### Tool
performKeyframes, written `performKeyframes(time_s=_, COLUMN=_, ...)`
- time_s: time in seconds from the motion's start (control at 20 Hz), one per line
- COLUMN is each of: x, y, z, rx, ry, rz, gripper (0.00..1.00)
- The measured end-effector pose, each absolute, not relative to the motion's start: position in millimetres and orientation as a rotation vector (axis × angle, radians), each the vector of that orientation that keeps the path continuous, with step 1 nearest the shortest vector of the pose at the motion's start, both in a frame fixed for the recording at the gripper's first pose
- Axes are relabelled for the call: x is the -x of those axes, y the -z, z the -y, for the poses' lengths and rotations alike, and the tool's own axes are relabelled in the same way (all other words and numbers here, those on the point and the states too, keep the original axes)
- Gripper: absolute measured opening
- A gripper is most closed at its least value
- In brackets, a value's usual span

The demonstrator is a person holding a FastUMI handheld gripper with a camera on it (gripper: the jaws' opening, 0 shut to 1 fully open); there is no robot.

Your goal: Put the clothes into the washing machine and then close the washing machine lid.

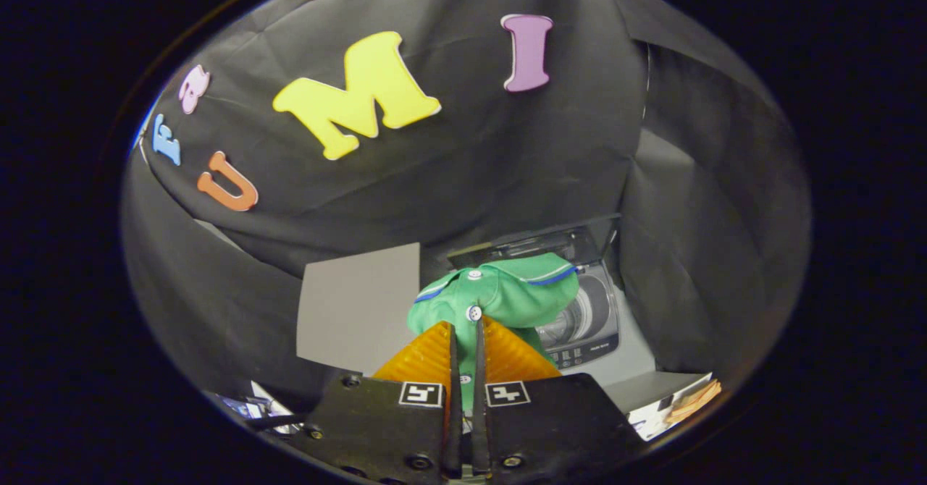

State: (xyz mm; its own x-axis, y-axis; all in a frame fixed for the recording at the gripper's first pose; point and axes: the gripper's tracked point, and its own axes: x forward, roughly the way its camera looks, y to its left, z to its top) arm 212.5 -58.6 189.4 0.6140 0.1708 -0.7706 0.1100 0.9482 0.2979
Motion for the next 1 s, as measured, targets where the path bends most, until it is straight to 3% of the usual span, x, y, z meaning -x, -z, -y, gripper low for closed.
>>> performKeyframes(time_s=1.0, x=-288.1, y=62.7, z=121.4, rx=-0.269, ry=-0.078, rz=-0.998, gripper=0.09)
